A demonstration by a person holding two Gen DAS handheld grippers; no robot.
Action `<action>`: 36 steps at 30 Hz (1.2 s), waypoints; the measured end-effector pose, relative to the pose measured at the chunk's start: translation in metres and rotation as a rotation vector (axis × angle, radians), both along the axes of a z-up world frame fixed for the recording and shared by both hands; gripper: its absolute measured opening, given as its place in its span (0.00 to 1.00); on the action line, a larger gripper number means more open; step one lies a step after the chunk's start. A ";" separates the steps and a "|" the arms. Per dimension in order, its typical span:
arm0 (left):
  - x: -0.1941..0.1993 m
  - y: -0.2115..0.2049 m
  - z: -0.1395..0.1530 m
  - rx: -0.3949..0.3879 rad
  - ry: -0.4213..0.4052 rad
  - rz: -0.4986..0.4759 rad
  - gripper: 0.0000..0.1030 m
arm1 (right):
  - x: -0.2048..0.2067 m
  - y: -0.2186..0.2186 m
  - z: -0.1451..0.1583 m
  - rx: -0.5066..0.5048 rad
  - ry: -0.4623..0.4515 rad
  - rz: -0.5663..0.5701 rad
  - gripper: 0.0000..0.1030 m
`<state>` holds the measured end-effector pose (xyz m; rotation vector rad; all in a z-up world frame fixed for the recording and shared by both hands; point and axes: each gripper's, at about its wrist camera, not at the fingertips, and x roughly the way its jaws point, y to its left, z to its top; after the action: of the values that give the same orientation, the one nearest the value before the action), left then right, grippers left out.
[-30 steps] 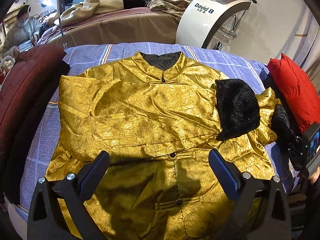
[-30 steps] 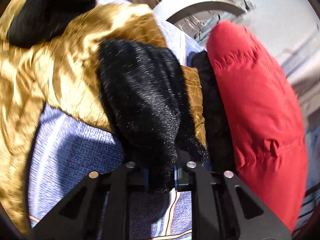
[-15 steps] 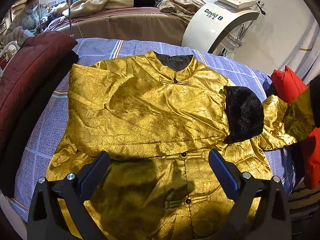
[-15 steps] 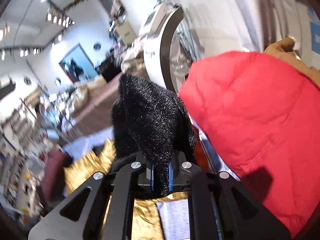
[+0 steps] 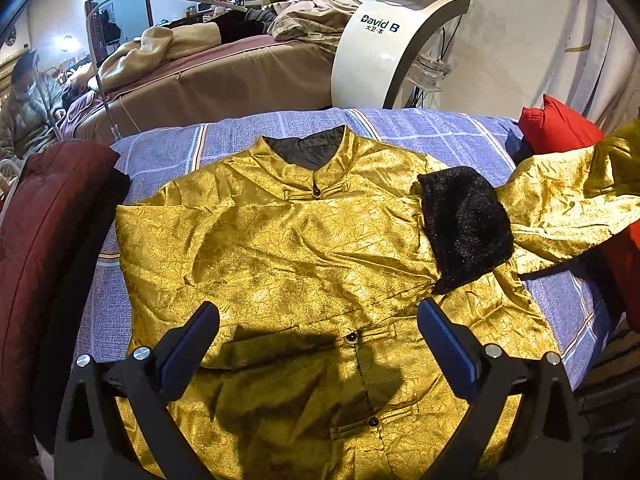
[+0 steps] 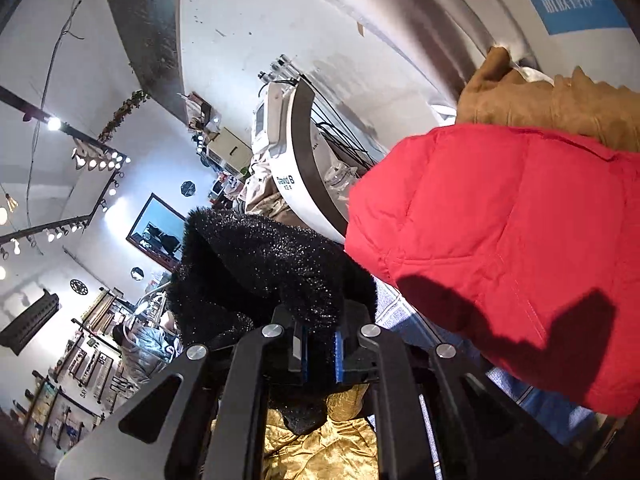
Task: Fold large clothes
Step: 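Lower the black fur piece onto the jacket's sleeve with the right gripper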
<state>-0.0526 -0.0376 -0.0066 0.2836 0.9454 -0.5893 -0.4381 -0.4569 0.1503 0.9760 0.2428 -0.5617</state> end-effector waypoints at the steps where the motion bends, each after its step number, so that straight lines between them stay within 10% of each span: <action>1: 0.000 0.002 -0.003 0.015 0.002 0.006 0.94 | 0.001 0.000 -0.007 0.035 0.000 -0.003 0.09; 9: 0.008 0.070 -0.020 0.066 0.059 0.157 0.94 | 0.050 0.048 -0.020 0.070 0.046 0.075 0.09; 23: 0.025 0.202 -0.012 0.003 0.094 0.450 0.94 | 0.292 0.208 -0.006 -0.058 0.017 0.232 0.09; 29: 0.023 0.246 -0.021 0.022 0.119 0.544 0.94 | 0.380 0.324 -0.083 -0.085 0.151 0.362 0.09; 36: 0.015 0.282 -0.025 0.066 0.131 0.612 0.94 | 0.441 0.416 -0.234 0.117 0.512 0.594 0.09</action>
<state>-0.0379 0.2443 -0.0314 0.0044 1.1135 -0.0136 0.0032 -0.0413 -0.0841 0.8033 0.9957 -0.2386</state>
